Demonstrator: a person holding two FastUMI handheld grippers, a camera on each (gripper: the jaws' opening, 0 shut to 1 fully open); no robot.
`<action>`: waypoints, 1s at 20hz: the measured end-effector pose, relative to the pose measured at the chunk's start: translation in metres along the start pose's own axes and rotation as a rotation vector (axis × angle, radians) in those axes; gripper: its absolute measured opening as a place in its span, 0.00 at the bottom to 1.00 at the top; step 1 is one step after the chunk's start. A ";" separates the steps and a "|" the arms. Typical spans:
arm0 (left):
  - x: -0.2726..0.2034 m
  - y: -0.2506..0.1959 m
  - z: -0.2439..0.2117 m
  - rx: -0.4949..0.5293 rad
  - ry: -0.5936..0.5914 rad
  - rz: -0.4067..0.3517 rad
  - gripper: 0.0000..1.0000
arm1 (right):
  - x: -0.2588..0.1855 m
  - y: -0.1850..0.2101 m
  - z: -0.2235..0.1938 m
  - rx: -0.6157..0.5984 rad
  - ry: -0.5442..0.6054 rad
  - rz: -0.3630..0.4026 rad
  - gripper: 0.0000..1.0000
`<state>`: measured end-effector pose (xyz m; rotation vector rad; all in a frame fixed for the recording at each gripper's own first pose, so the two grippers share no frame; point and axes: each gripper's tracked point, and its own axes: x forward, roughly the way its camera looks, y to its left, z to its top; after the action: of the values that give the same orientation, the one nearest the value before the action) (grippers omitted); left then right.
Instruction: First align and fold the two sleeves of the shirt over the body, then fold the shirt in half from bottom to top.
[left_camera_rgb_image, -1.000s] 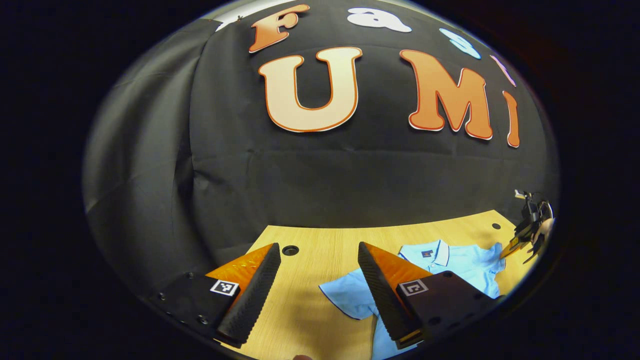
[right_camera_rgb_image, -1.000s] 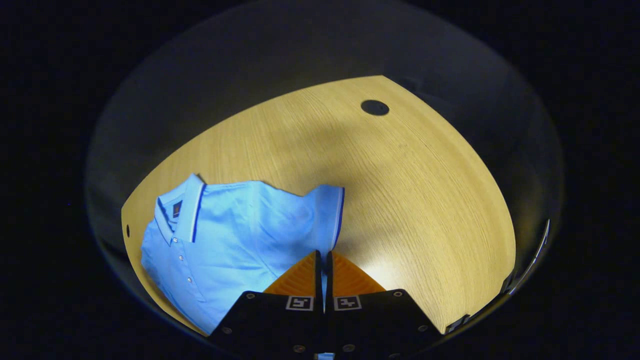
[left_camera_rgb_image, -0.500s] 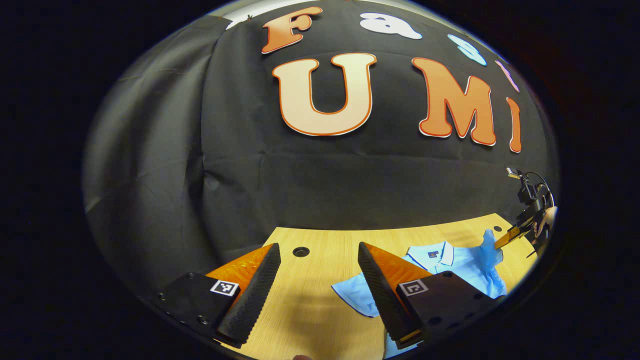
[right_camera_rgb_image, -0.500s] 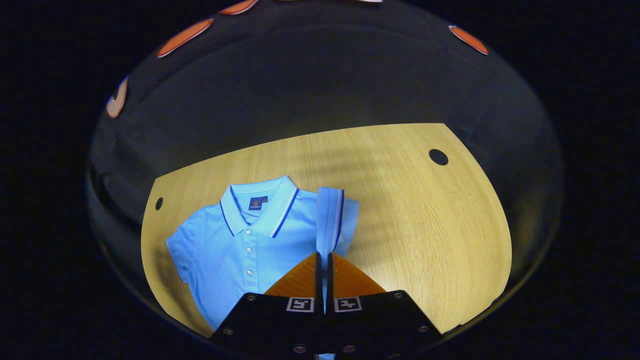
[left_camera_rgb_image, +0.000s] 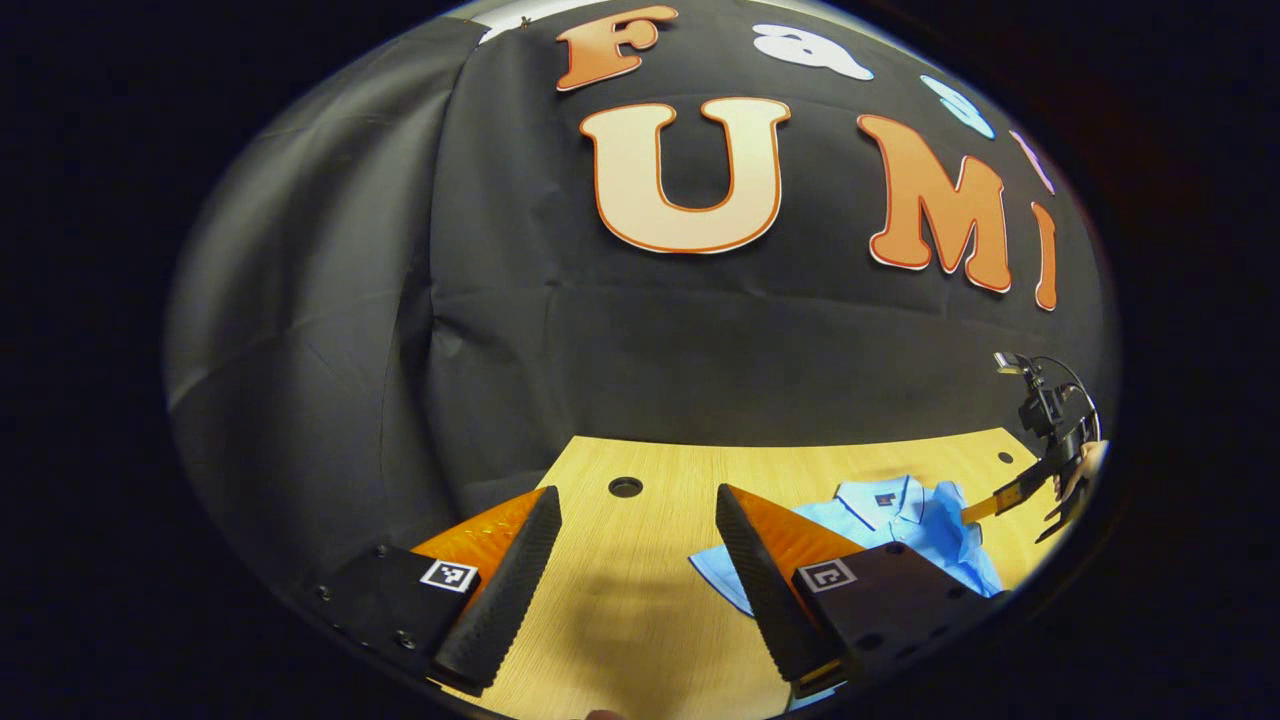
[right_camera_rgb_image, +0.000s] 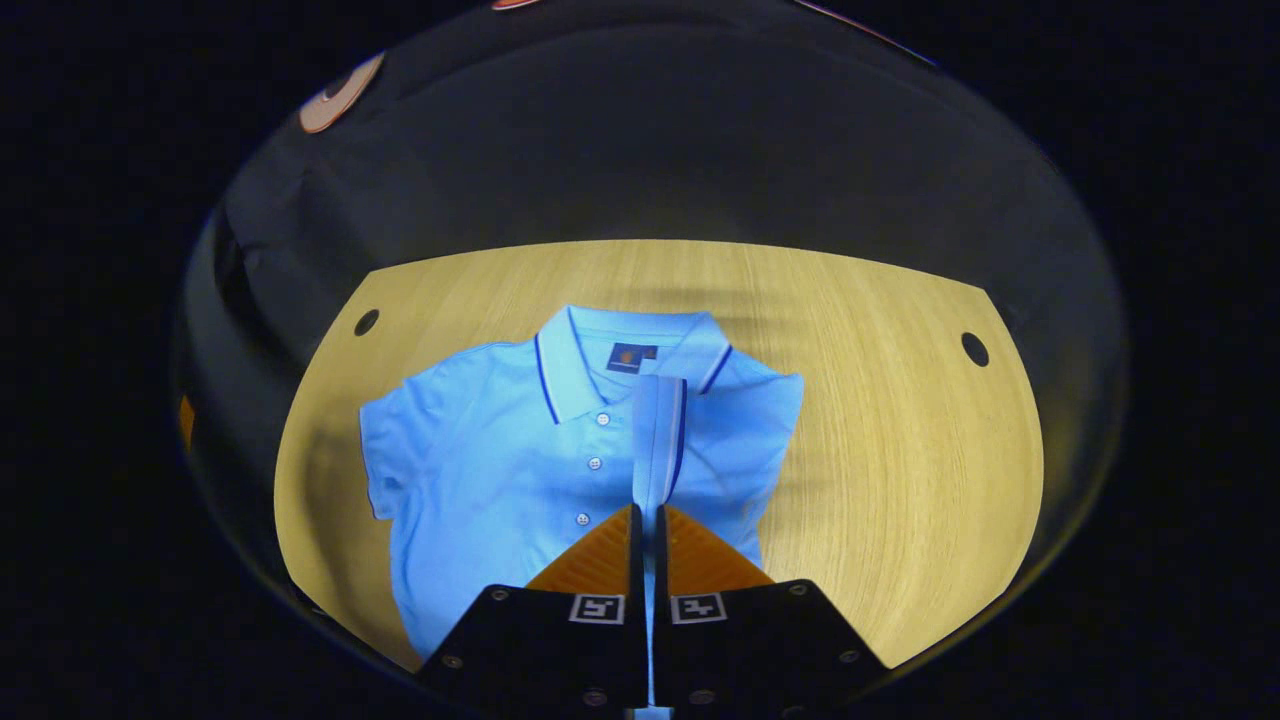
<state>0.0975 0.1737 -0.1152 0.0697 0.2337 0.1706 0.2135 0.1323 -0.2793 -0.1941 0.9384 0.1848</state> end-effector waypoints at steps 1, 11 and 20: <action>0.001 -0.001 0.001 -0.005 -0.004 0.001 1.00 | -0.002 0.010 0.000 0.006 0.001 0.031 0.03; 0.012 -0.034 -0.013 -0.040 0.058 -0.053 1.00 | -0.042 0.010 0.013 0.073 -0.074 0.056 0.87; 0.061 -0.072 -0.057 -0.010 0.257 -0.090 1.00 | -0.102 -0.027 0.032 0.139 -0.233 0.043 0.99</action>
<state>0.1543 0.1164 -0.1910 0.0268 0.4911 0.0905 0.1866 0.1064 -0.1758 -0.0230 0.7203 0.1768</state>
